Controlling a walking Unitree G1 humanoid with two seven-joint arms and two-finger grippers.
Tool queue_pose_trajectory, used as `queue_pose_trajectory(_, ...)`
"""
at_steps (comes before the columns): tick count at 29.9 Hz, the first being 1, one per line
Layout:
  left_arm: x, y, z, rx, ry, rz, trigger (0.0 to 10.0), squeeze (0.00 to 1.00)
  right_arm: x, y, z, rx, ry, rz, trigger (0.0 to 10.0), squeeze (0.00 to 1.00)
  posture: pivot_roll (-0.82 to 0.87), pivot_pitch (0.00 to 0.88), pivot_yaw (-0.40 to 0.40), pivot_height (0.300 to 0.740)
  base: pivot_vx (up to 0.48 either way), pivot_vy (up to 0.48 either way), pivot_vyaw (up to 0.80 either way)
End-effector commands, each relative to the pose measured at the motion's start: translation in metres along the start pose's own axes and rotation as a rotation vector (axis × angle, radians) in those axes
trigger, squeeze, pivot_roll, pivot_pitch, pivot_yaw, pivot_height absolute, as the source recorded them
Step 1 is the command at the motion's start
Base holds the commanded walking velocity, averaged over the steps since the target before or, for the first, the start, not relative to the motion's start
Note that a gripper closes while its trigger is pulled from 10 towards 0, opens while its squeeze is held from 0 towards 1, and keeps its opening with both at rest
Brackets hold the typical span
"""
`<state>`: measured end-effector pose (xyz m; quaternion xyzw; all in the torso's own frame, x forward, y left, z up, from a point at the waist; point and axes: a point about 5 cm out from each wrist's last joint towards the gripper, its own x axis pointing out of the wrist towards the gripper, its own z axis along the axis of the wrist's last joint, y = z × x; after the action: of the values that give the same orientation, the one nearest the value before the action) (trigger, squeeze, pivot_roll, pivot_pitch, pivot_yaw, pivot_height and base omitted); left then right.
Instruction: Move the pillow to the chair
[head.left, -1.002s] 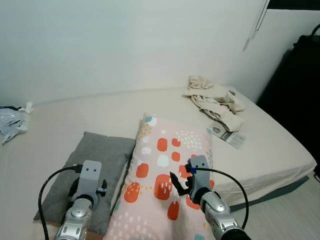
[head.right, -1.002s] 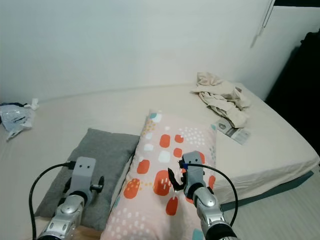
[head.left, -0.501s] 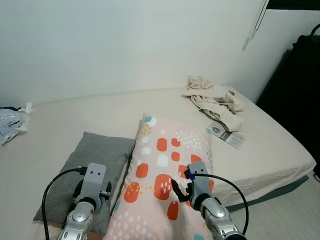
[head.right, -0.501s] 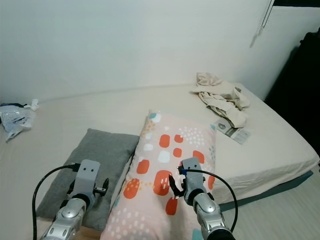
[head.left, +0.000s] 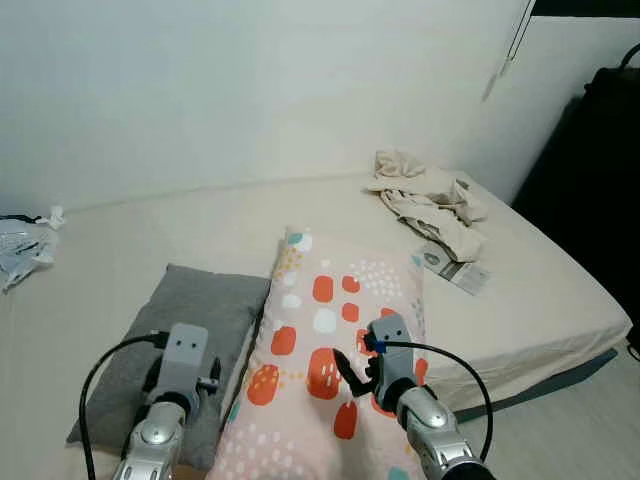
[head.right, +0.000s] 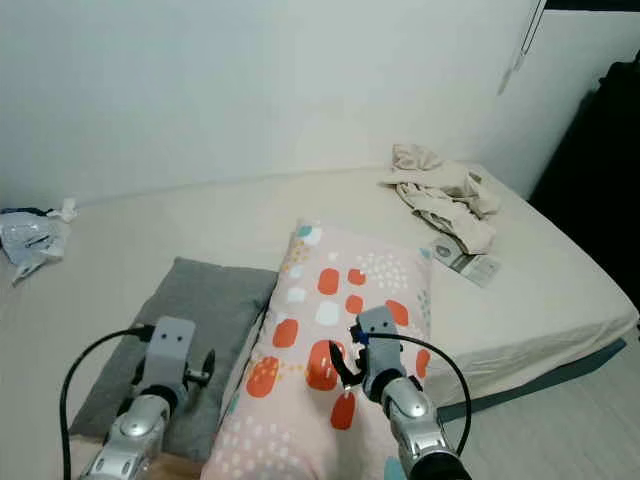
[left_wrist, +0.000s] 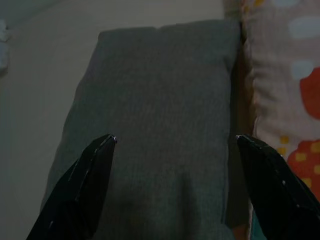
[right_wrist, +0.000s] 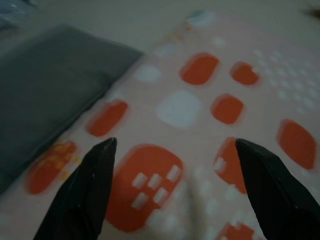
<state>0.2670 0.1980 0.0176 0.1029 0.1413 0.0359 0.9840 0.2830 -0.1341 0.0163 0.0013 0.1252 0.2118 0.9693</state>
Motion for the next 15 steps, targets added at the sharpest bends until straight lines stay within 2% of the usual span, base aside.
queue_pose_trajectory(1, 0.0, 0.001, 0.002, -0.02, -0.017, -0.013, 10.0, 0.0, -0.001, 0.005, 0.006, 0.029, -0.053, 0.065, 10.0, 0.0, -0.04, 0.037, -0.054, 0.74, 0.0, 0.0, 0.0)
queue_pose_trajectory(3, -0.001, 0.0, 0.003, -0.023, -0.023, -0.023, 10.0, 0.0, -0.001, 0.007, 0.009, 0.024, -0.07, 0.098, 10.0, 0.0, -0.03, 0.038, -0.056, 0.74, 0.0, 0.0, 0.0)
queue_pose_trajectory(5, 0.0, 0.002, 0.0, -0.001, 0.004, -0.006, 10.0, 0.0, 0.0, 0.0, 0.003, -0.04, -0.005, 0.023, 10.0, 0.0, -0.03, 0.043, -0.057, 0.74, 0.0, 0.0, 0.0)
queue_pose_trajectory(6, 0.0, 0.002, 0.0, -0.001, 0.004, -0.006, 10.0, 0.0, 0.0, 0.0, 0.003, -0.04, -0.005, 0.023, 10.0, 0.0, -0.03, 0.043, -0.057, 0.74, 0.0, 0.0, 0.0)
queue_pose_trajectory(7, 0.0, 0.004, -0.003, 0.013, 0.024, 0.01, 10.0, 0.0, 0.0, -0.011, -0.005, -0.065, 0.071, -0.076, 10.0, 0.0, -0.03, 0.044, -0.058, 0.74, 0.0, 0.0, 0.0)
queue_pose_trajectory(9, 0.0, 0.004, -0.003, 0.013, 0.029, 0.014, 10.0, 0.0, -0.001, -0.014, -0.007, -0.065, 0.099, -0.105, 10.0, 0.0, -0.03, 0.044, -0.058, 0.74, 0.0, 0.0, 0.0)
queue_pose_trajectory(11, 0.001, 0.007, -0.004, -0.013, 0.034, 0.04, 10.0, 0.0, -0.003, -0.021, -0.005, -0.011, 0.077, -0.179, 10.0, 0.0, -0.02, 0.042, -0.08, 0.74, 0.0, 0.0, 0.0)
queue_pose_trajectory(15, 0.003, 0.009, 0.001, -0.027, 0.02, 0.077, 10.0, 0.0, -0.004, -0.023, -0.006, 0.01, 0.072, -0.187, 10.0, 0.0, 0.02, 0.037, -0.099, 0.74, 0.0, 0.0, 0.0)
